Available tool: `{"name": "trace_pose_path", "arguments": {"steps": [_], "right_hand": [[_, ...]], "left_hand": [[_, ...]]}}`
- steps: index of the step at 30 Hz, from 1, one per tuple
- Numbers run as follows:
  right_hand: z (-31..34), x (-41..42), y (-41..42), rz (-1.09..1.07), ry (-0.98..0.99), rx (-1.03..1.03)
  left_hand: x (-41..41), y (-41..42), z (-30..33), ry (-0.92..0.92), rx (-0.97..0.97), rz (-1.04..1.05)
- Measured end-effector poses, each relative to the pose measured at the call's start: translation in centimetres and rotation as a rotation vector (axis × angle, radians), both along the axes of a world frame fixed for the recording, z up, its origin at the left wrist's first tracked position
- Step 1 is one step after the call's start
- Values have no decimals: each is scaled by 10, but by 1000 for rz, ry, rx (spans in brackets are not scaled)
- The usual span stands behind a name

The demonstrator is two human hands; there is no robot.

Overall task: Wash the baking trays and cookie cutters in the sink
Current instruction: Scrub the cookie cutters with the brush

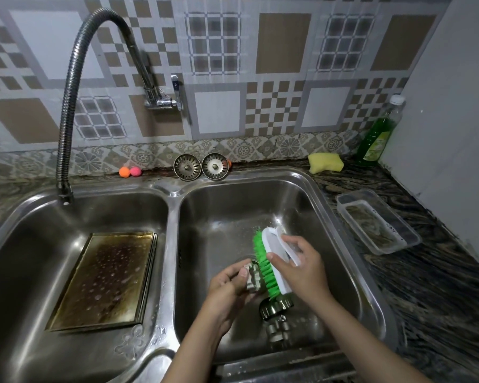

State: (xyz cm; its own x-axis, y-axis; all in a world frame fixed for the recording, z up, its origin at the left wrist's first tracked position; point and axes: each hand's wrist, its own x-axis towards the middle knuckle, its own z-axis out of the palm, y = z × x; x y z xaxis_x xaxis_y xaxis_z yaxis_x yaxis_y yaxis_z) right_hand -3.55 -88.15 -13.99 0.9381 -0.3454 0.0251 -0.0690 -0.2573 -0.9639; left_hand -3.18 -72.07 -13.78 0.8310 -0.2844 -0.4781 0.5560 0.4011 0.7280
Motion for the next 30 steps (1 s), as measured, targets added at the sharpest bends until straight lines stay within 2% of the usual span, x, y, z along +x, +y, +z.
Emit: {"name": "trace_pose_path", "arguments": {"steps": [4, 6, 10, 13, 17, 20, 22, 24, 30], "right_hand": [[1, -16, 22, 117, -62, 136], [-7, -23, 31, 107, -51, 94], [-15, -18, 24, 79, 0, -105], [-9, -17, 20, 71, 20, -131], [-6, -22, 9, -1, 17, -101], [-17, -31, 2, -17, 32, -103], [-23, -37, 1, -23, 48, -108], [-23, -43, 5, -19, 58, -114], [-18, -52, 18, 35, 97, -76]], "left_hand": [[4, 5, 3, 31, -48, 25], [2, 7, 4, 31, -73, 20], [-8, 19, -1, 34, 13, -9], [-13, 44, 2, 7, 109, 6], [-19, 108, 21, -95, 264, 200], [-22, 169, 24, -112, 477, 237], [-21, 199, 10, -85, 668, 197], [-17, 217, -10, -33, 895, 73], [-2, 225, -48, 105, 1121, -379]]}}
